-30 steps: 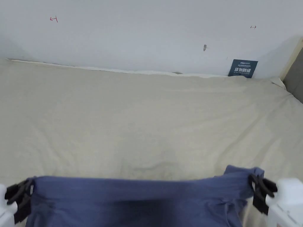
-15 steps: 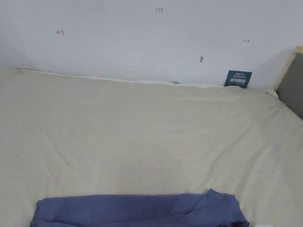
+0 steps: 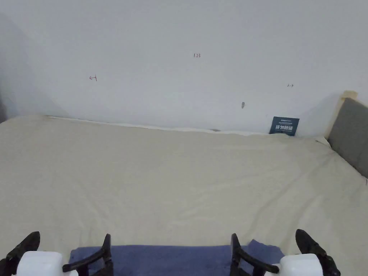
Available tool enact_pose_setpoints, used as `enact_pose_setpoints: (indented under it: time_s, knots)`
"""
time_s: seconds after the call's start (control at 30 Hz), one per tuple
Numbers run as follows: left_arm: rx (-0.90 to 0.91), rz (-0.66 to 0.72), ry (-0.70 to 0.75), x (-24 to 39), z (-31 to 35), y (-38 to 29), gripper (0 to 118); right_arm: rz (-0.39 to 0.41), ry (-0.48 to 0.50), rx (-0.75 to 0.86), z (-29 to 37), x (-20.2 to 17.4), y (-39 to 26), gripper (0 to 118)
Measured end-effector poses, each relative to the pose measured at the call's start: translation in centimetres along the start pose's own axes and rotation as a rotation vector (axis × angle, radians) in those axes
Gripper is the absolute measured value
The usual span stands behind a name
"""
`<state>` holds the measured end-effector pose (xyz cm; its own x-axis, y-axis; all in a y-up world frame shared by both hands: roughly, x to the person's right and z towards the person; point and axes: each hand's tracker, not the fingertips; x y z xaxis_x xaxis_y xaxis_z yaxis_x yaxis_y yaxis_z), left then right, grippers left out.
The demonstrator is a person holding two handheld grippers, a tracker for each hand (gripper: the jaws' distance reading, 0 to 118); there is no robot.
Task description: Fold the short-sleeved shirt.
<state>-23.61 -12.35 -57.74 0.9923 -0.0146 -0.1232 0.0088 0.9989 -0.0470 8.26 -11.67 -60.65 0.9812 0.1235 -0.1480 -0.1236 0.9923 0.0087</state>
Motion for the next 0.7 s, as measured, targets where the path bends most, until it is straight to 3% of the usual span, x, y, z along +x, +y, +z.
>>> enact_pose_setpoints:
  time_s: [0.03, 0.07, 0.1, 0.13, 0.17, 0.23, 0.3, 0.47, 0.63, 0.67, 0.7]
  knots:
    - [0.003, -0.004, 0.002, 0.5, 0.6, 0.2, 76, -0.021, 0.001, -0.001, 0.4, -0.5, 0.0, 106]
    - [0.009, -0.012, 0.000, 0.9, 1.1, 0.2, 30, -0.065, 0.040, -0.013, 0.7, -0.7, -0.3, 92]
    - [0.020, -0.017, -0.003, 1.3, 1.6, 0.0, 2, -0.075, 0.050, 0.007, 1.2, -0.9, -0.6, 65]
    - [0.021, -0.020, -0.004, 1.5, 1.8, -0.3, 2, -0.068, 0.016, 0.020, 1.5, -1.3, -0.8, 19]
    - [0.002, -0.005, -0.009, 1.3, 1.8, -0.7, 2, -0.068, 0.011, 0.017, 1.6, -1.5, -0.8, 0]
    - [-0.053, 0.028, -0.078, 1.1, 1.6, -1.2, 2, -0.075, -0.040, 0.006, 1.2, -1.8, -1.2, 0]
    - [-0.045, 0.012, -0.040, 1.2, 1.9, -1.8, 2, -0.132, 0.022, 0.004, 0.8, -1.4, -1.2, 0]
    - [-0.077, 0.041, -0.019, 0.7, 1.6, -2.5, 2, -0.099, -0.025, 0.007, 1.4, -0.1, -0.9, 0]
    - [-0.121, 0.102, -0.023, -1.1, -0.2, -3.7, 2, -0.125, -0.024, -0.013, 1.7, 0.6, -1.5, 0]
    - [-0.143, 0.138, -0.030, -1.8, -1.0, -4.1, 4, -0.125, -0.030, -0.022, 1.7, 0.5, -1.7, 0]
    - [-0.168, 0.180, -0.056, -2.5, -1.9, -4.7, 16, -0.132, -0.028, -0.028, 1.7, 0.7, -1.8, 0]
